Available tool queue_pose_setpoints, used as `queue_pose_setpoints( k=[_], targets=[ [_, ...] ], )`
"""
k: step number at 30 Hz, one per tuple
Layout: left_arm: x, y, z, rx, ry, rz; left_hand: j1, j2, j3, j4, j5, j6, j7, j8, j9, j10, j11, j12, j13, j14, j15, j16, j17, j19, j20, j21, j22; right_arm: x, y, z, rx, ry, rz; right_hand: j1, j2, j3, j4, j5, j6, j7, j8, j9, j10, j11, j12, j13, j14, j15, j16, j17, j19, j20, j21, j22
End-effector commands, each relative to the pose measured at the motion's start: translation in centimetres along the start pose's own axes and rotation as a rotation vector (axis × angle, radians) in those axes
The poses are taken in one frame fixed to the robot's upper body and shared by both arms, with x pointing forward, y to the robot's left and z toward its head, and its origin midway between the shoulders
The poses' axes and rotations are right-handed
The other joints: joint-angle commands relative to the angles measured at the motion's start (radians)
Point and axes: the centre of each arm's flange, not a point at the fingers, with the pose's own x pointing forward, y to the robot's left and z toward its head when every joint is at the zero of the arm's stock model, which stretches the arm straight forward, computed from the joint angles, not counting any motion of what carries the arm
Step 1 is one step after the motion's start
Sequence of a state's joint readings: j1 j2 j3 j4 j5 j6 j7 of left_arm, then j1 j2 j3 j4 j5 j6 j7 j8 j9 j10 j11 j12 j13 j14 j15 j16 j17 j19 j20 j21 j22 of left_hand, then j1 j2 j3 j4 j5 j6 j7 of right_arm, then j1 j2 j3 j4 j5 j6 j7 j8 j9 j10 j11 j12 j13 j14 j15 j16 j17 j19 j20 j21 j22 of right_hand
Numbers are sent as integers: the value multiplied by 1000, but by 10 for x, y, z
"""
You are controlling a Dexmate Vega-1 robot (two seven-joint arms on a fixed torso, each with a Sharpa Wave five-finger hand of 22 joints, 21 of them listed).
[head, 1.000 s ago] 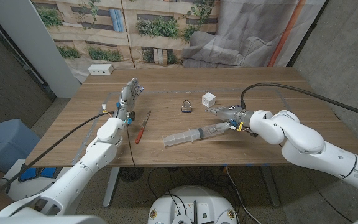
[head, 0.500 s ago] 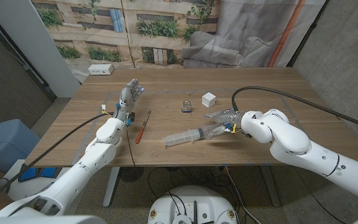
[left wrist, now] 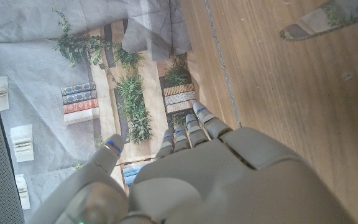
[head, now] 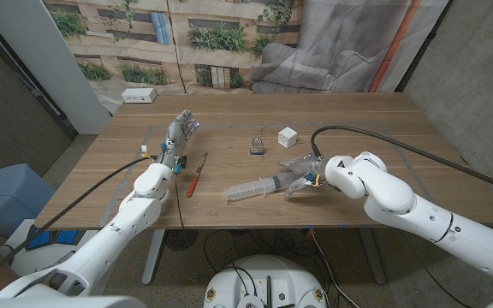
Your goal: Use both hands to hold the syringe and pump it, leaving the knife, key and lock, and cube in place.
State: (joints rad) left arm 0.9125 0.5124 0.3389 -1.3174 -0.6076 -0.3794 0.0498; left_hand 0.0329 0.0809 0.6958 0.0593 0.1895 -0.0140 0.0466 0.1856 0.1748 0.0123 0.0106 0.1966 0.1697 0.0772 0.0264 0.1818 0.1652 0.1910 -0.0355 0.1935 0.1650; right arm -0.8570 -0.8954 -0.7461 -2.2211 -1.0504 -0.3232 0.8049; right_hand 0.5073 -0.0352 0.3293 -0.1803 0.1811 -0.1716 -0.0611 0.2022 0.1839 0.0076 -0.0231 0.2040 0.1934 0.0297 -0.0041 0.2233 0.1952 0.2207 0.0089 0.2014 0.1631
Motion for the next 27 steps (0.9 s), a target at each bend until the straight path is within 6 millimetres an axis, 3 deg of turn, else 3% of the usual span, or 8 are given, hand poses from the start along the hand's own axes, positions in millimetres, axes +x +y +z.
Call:
queue_pose_setpoints(
  k=[1, 6, 15, 18, 27],
  targets=[
    [-4, -4, -4, -7, 4, 10, -1, 69, 6, 0, -1, 7, 5, 2, 2, 12, 3, 6, 6, 12, 2, 3, 4, 9, 1, 7, 4, 8, 3, -1, -50, 7, 10, 35, -3, 16, 0, 0, -25, -10, 16, 4, 40, -7, 16, 5, 26, -5, 8, 2, 33, -8, 6, 3],
    [-5, -5, -5, -8, 6, 11, -2, 69, 7, 1, -1, 8, 5, 1, 2, 13, 2, 5, 6, 13, 2, 2, 4, 10, 1, 7, 4, 11, 1, -1, -60, -4, 5, 63, -5, 26, 1, 0, 6, -19, 26, 4, 73, -17, 22, 6, 46, -14, 12, 2, 61, -18, 8, 3],
    [-7, -5, -9, -14, 16, 18, -2, 69, 8, 1, -1, 13, 7, 2, 2, 21, 8, 6, 7, 20, 2, 2, 4, 17, -1, 7, 4, 16, -4, 0, -70, -22, -1, 133, -9, 47, 4, 1, 97, -30, 48, 4, 166, -31, 33, 8, 128, -55, 29, 2, 180, -42, 23, 4],
    [-7, -3, -7, -8, 13, 19, -2, 69, 9, 1, -1, 14, 8, 2, 2, 23, 9, 6, 7, 22, 3, 2, 4, 18, -2, 7, 4, 17, -4, 0, -74, -26, 6, 146, -7, 51, 4, 1, 117, -27, 53, 4, 182, -34, 34, 8, 140, -59, 32, 2, 194, -37, 22, 4],
    [-12, 0, -8, -11, 19, 28, -3, 68, 10, 1, -1, 17, 9, 2, 2, 29, 16, 6, 7, 30, 6, 3, 4, 20, -1, 6, 4, 18, -6, -1, -76, -37, -29, 202, -9, 60, 6, 0, 271, -57, 93, 3, 287, -57, 44, 9, 236, -98, 57, 5, 268, -61, 18, 4]
  ],
)
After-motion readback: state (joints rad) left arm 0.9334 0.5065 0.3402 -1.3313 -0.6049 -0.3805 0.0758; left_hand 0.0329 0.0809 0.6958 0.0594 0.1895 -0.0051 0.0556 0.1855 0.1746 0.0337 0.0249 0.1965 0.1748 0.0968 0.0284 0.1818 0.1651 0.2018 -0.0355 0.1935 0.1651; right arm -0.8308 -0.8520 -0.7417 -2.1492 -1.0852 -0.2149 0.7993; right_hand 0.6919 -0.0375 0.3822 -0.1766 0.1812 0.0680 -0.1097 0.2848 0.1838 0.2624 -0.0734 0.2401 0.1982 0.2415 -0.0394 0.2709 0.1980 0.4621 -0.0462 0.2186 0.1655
